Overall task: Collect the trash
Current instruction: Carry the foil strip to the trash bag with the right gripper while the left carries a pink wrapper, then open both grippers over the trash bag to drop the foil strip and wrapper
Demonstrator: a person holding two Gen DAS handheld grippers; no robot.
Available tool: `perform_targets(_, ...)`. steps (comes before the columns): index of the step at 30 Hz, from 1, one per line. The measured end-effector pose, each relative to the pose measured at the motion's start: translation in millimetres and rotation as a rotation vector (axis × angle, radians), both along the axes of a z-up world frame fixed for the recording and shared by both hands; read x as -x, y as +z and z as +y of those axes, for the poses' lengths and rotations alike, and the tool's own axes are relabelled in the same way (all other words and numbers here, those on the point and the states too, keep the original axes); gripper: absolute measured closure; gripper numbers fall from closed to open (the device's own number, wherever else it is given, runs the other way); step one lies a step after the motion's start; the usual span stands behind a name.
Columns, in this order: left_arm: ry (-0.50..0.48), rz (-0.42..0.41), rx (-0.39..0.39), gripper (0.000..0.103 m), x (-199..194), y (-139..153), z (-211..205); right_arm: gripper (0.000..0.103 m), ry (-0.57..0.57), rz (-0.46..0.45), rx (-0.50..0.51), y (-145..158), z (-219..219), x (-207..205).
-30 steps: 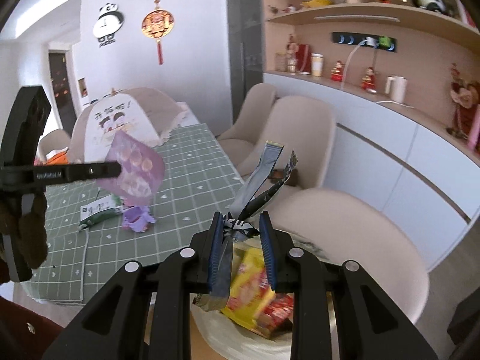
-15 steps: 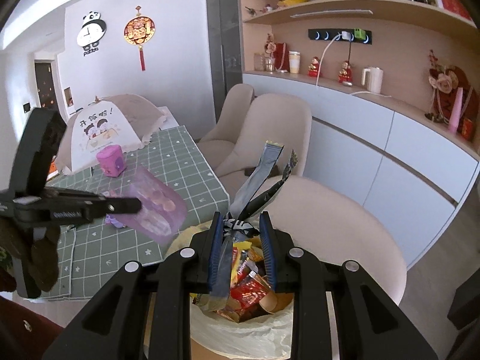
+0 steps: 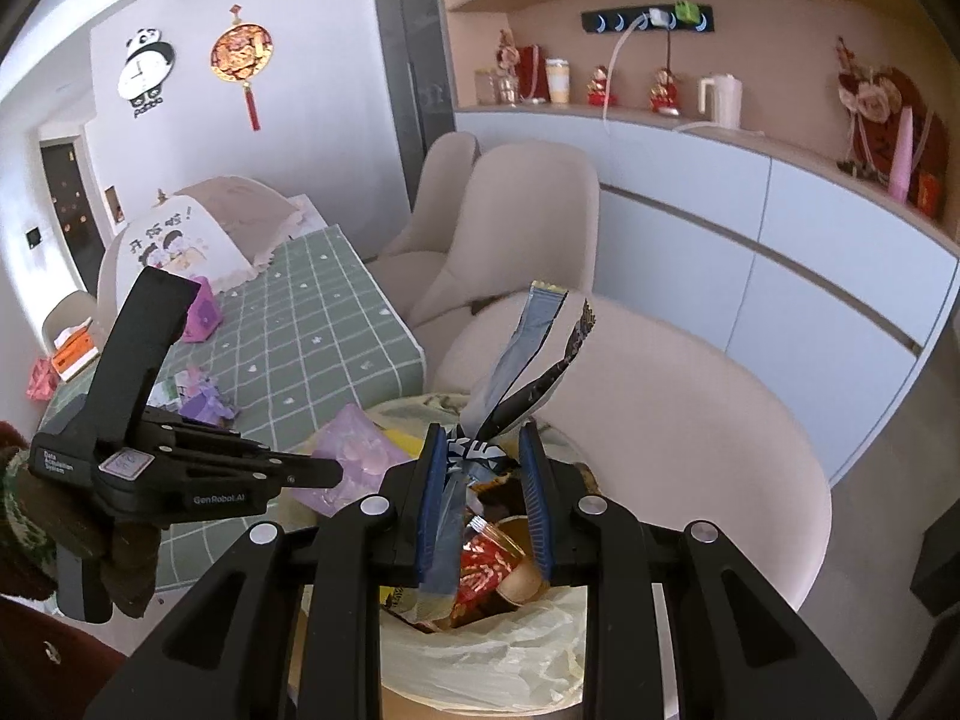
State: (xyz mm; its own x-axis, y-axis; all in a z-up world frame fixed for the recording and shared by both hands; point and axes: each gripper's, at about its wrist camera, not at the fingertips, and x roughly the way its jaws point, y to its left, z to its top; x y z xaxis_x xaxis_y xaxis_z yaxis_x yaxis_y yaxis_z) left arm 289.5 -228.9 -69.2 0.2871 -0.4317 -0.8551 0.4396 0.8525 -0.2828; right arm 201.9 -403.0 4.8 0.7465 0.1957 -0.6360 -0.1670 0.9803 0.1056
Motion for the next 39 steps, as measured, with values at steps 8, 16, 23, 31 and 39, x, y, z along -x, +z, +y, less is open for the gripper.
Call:
perform_targets(8,-0.068,0.047,-0.081,0.099,-13.9,-24.1,-25.7,0.078,-0.029,0.064,-0.038,-27.9,-15.5,-17.9)
perform_targets(16,-0.102,0.054,0.025,0.074,-17.9,-15.2,-14.6,0.078,-0.03,0.111,-0.074,-46.7,-13.1,-28.3)
perform_targets(23,-0.053,-0.045,0.062,0.066,-1.9,16.5,25.8,0.078,0.051,0.178,-0.123,-67.1,13.5,-39.5)
perform_targets(31,0.121,-0.162,0.075,0.06,19.2,33.0,98.5,0.078,0.157,0.262,-0.136,-94.0,64.6,-51.0)
perform_targets(39,0.288,-0.126,0.065,0.06,37.9,18.3,158.2,0.057,0.134,0.287,-0.108,-95.5,78.1,-46.6)
